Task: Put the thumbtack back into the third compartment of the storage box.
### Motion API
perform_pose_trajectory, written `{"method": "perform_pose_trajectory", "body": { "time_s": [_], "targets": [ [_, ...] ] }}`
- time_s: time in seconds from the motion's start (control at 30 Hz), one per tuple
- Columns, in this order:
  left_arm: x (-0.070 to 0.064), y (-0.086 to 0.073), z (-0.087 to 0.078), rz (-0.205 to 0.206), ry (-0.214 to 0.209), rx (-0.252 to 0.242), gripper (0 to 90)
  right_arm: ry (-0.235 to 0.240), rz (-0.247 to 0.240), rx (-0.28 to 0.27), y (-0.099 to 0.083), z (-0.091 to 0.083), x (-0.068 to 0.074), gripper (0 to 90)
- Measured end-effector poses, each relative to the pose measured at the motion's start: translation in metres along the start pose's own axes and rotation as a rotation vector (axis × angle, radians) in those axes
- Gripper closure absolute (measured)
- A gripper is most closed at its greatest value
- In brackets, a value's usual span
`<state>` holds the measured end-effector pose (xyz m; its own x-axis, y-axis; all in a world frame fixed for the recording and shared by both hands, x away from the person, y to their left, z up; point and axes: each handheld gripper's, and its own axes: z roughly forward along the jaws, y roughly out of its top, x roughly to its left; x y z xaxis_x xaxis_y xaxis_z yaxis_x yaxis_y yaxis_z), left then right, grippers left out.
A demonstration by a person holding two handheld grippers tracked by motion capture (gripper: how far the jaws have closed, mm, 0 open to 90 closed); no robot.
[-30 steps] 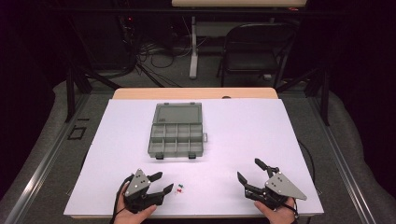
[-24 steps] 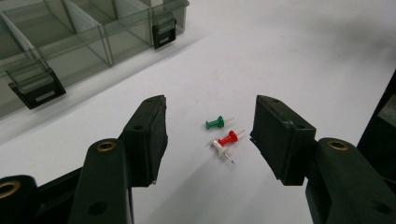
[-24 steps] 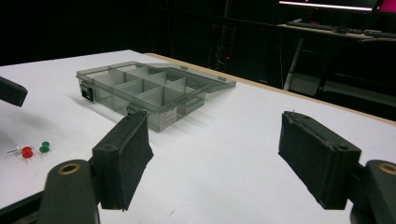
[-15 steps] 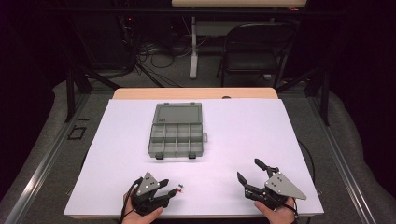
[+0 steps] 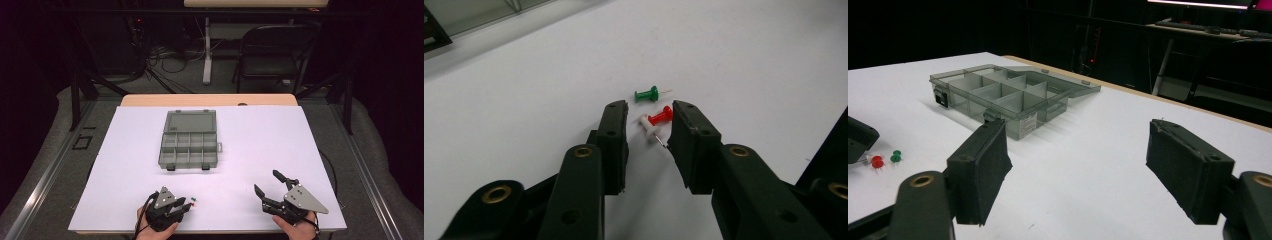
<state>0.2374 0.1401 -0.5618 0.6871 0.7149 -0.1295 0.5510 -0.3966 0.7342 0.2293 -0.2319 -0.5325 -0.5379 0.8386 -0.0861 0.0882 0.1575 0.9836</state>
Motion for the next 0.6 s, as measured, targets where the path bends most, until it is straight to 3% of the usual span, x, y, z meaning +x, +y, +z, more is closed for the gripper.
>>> {"method": "perform_pose_trajectory", "body": {
  "time_s": [0.43,0.6],
  "targets": [
    [0.0001,-0.001,0.0012,-0.005,0.008,0.027,82.1,-0.002,0.003,0.001,-0.0003,0.0003,-0.0004,24.1],
    [0.0002,-0.0016,0.0003,-0.02,0.015,0.028,82.9,-0.001,0.0,0.004,-0.0003,0.0003,-0.0002,24.1]
  ]
}}
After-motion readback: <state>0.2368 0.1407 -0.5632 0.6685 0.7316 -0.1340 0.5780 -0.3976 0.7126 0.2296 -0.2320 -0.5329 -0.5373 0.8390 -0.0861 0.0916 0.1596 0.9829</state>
